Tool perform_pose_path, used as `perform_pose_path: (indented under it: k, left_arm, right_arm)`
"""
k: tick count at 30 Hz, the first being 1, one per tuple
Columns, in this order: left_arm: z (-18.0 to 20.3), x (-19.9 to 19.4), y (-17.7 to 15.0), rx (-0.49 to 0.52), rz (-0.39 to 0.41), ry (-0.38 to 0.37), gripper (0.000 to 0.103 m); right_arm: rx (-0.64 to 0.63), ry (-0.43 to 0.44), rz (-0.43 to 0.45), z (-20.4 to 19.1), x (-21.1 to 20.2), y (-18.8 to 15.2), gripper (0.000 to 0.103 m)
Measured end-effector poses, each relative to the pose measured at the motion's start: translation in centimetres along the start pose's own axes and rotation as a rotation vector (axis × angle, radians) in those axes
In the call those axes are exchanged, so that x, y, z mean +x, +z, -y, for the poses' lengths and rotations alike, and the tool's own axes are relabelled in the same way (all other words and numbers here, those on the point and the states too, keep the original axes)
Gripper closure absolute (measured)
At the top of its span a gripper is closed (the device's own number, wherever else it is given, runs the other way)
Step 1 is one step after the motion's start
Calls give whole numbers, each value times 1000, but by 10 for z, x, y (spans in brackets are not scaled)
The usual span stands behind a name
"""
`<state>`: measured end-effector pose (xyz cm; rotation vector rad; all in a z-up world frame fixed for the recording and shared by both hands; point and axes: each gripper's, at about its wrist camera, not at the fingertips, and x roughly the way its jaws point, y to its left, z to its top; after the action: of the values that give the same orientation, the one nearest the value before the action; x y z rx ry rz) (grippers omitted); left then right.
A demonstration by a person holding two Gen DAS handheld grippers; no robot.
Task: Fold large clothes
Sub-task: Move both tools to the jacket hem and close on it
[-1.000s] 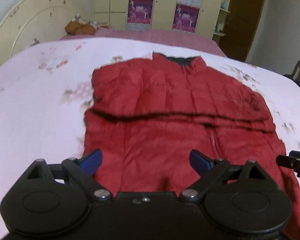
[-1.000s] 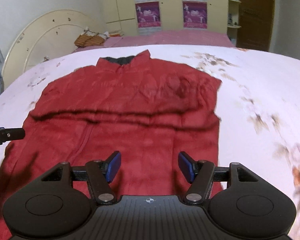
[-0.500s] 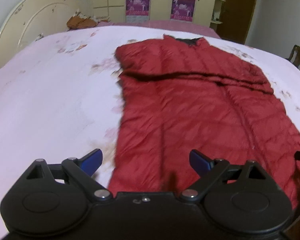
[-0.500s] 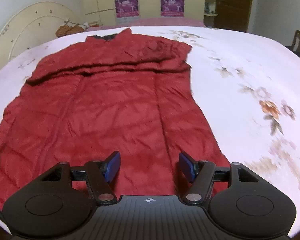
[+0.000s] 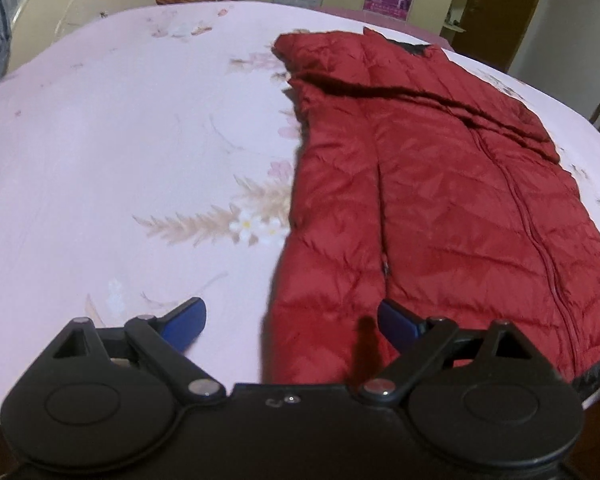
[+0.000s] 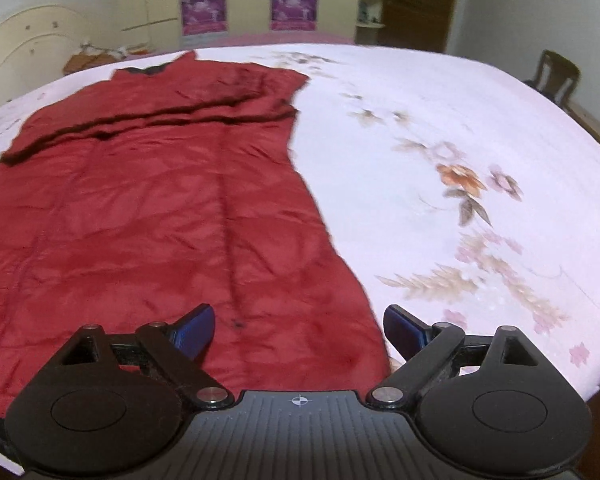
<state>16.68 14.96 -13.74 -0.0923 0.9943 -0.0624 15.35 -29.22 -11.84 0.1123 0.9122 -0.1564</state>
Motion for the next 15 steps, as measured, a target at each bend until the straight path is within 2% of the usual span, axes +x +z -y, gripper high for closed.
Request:
perform_pose_path:
  k: [6, 8, 9, 11, 12, 14, 15]
  left_arm:
    - [7, 7, -10, 28, -35, -58, 12]
    - [11, 6, -12, 41, -41, -81, 16]
    - [13, 5, -13, 44, -40, -101, 21]
    - [17, 3, -16, 44, -29, -137, 42]
    - [19, 2, -17, 41, -22, -146, 45]
    - [22, 0, -17, 38, -12, -162, 60]
    - [22, -1, -16, 31, -9, -176, 66]
  right_arm:
    - [64, 67, -53, 10, 3, -8, 13]
    - [82, 97, -57, 12, -1, -10, 32]
    - [78, 107, -59, 11, -3, -10, 38]
    - [86, 144, -74, 10, -5, -9, 63]
    - [99, 160, -82, 10, -6, -9, 68]
    - [121, 192, -96, 10, -8, -7, 88]
    - [127, 197, -99, 10, -10, -6, 89]
